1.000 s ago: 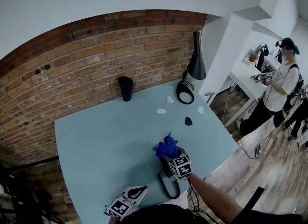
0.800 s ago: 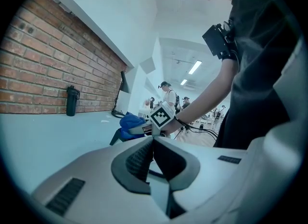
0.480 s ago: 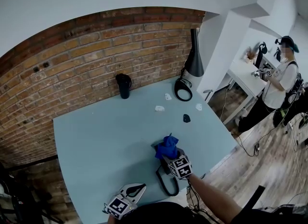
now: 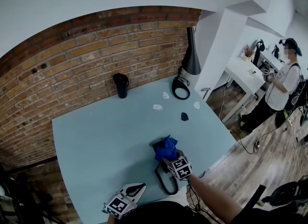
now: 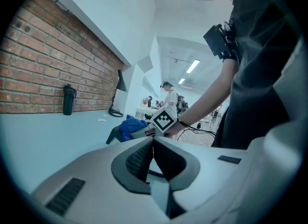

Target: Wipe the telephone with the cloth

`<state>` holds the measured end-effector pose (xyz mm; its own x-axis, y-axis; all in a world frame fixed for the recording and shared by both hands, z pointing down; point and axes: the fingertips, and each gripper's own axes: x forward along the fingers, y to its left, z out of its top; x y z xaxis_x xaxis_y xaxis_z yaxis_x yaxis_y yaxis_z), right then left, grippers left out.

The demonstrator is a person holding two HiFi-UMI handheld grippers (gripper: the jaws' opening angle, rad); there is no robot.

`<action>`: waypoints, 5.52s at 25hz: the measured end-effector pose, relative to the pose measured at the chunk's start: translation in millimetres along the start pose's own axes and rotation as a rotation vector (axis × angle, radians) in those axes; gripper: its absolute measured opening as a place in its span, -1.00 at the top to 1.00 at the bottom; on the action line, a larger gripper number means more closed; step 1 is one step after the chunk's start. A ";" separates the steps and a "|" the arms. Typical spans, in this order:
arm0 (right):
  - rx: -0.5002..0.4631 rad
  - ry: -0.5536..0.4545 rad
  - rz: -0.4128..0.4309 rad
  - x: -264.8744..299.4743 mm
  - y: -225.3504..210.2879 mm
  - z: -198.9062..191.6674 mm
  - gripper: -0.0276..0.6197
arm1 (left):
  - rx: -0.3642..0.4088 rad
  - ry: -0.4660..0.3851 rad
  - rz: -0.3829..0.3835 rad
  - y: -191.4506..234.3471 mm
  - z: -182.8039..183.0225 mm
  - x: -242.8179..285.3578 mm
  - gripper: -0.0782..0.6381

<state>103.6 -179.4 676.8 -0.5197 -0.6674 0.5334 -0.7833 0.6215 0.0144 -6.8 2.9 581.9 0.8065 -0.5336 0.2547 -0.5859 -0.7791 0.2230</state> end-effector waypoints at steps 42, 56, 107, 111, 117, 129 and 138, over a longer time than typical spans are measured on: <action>0.077 0.081 0.000 -44.7 25.2 -70.1 0.23 | -0.006 0.027 -0.040 -8.6 -7.9 3.4 0.78; 0.100 0.085 0.000 -49.8 29.4 -80.7 0.23 | -0.018 0.034 -0.050 -9.1 -13.7 5.0 0.78; -0.042 -0.047 -0.043 42.3 -53.4 67.7 0.22 | -0.079 0.024 0.057 21.6 -12.3 2.7 0.78; -0.049 -0.096 -0.061 34.2 -51.6 63.1 0.22 | -0.086 0.027 0.061 21.4 -15.0 0.9 0.78; -0.039 -0.114 -0.071 28.8 -49.7 56.7 0.22 | -0.094 0.026 0.065 24.3 -15.4 -1.0 0.78; -0.006 -0.102 -0.085 17.2 -45.6 39.4 0.22 | -0.089 0.045 0.031 18.4 -18.5 -0.7 0.78; -0.006 -0.060 -0.063 8.7 -33.3 22.6 0.22 | -0.081 0.050 -0.002 13.2 -18.7 2.4 0.78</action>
<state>117.4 -215.2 661.9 -0.4891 -0.7286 0.4795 -0.8132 0.5797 0.0514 -14.1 -2.5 603.0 0.8039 -0.5131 0.3008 -0.5903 -0.7501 0.2981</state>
